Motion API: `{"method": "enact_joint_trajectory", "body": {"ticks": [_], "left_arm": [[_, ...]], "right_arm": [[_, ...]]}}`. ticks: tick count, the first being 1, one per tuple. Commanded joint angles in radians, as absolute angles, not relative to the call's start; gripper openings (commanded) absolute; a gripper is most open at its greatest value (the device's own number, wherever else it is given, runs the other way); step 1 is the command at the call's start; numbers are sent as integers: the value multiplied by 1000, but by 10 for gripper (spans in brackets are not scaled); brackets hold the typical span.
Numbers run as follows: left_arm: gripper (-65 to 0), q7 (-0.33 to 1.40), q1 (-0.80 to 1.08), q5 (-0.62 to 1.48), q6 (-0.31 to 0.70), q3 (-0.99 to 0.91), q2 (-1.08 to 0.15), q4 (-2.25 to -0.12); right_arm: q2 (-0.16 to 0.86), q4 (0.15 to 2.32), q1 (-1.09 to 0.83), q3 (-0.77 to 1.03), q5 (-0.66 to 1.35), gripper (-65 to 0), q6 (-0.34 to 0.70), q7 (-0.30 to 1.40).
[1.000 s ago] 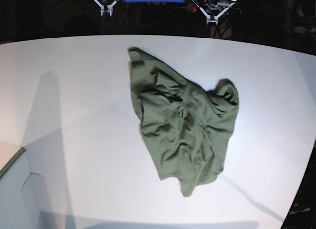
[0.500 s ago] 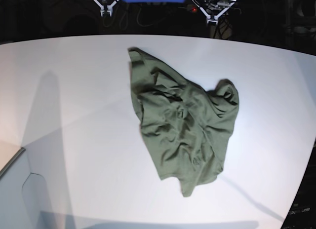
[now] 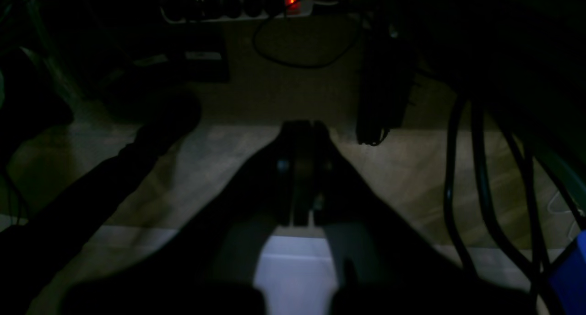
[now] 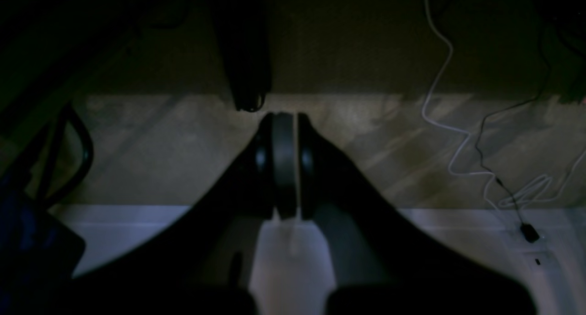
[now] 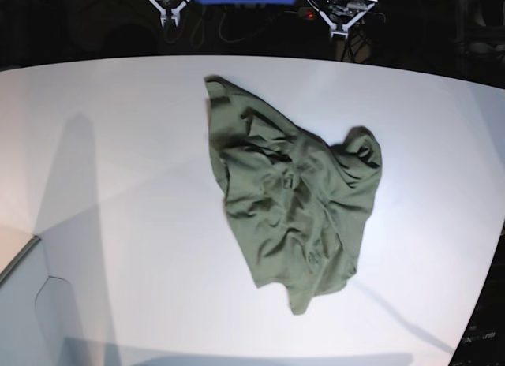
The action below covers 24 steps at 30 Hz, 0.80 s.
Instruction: Layout the t-shirt on the table in an organized manner, then fold the t-shirt properly
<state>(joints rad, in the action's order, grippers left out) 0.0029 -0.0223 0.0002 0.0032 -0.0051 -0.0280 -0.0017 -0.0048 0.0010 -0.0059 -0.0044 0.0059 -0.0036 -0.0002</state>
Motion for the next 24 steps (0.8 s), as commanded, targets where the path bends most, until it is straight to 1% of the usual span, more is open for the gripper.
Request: {"method": "enact_joint_trajectory", "body": {"ticks": [1,13,20,24], "left_arm": [[-649,2,-16,-1,2,-5,-31,-4],[-649,1,18,-1,4,-5,-50,-5],[-649,-1,18,-1,4,-5,-51,-5],[-649,-1,18,-1,4,-5,-51,-5]], "right_arm": [[-2,2,-7,-5,10,-650,10,2],[5,4,-19,-5,10,-650,10,2],[7,105,-73,-5,10,-650,10,10],[7,105,-77,-5,10,-650,10,10]]}}
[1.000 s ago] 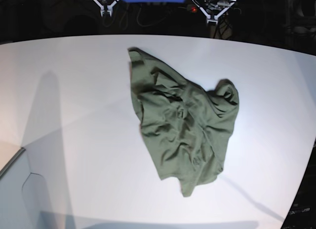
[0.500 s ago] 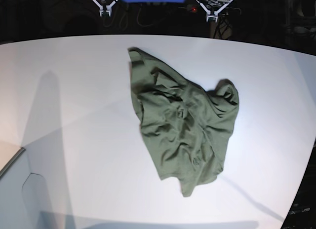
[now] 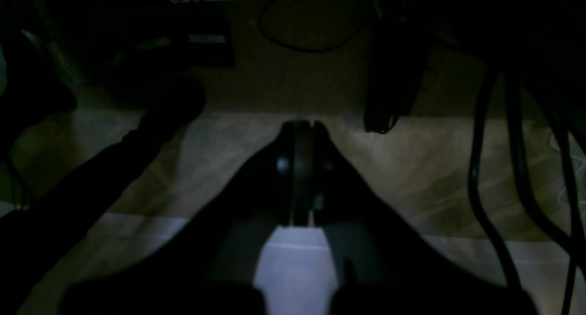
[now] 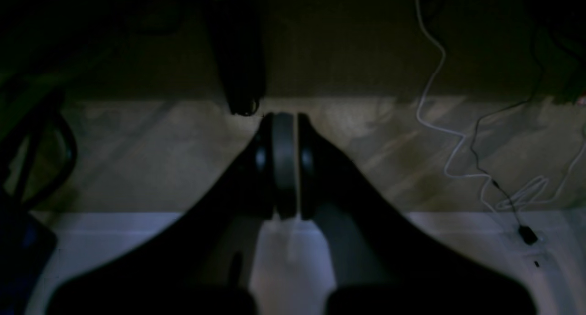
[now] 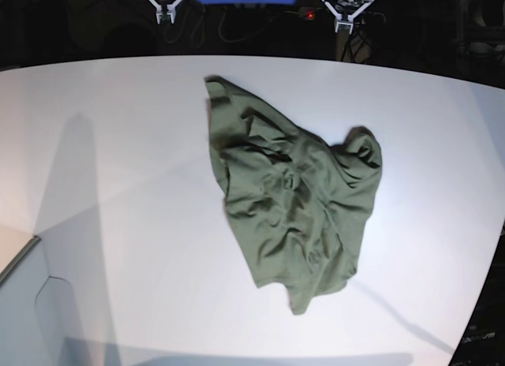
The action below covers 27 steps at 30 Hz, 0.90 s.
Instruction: Layout the t-shirt on the table in an organized manner, then fold the t-shirt properly
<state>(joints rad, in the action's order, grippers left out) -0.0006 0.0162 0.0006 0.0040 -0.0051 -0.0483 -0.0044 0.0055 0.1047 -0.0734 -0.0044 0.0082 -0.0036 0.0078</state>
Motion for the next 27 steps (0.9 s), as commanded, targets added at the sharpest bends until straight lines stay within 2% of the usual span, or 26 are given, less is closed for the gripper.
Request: {"method": "enact_joint_trajectory", "body": {"ticks": [1,27], "left_arm": [[-649,-1,18,-1,4,-5,-51,-5],[-649,-2,44,-1,4,-5,-71,-5]], "right_arm": [[7,105,-77,-5,10,-650,10,10],[7,104,-81,-5,8,-650,10,10]]}}
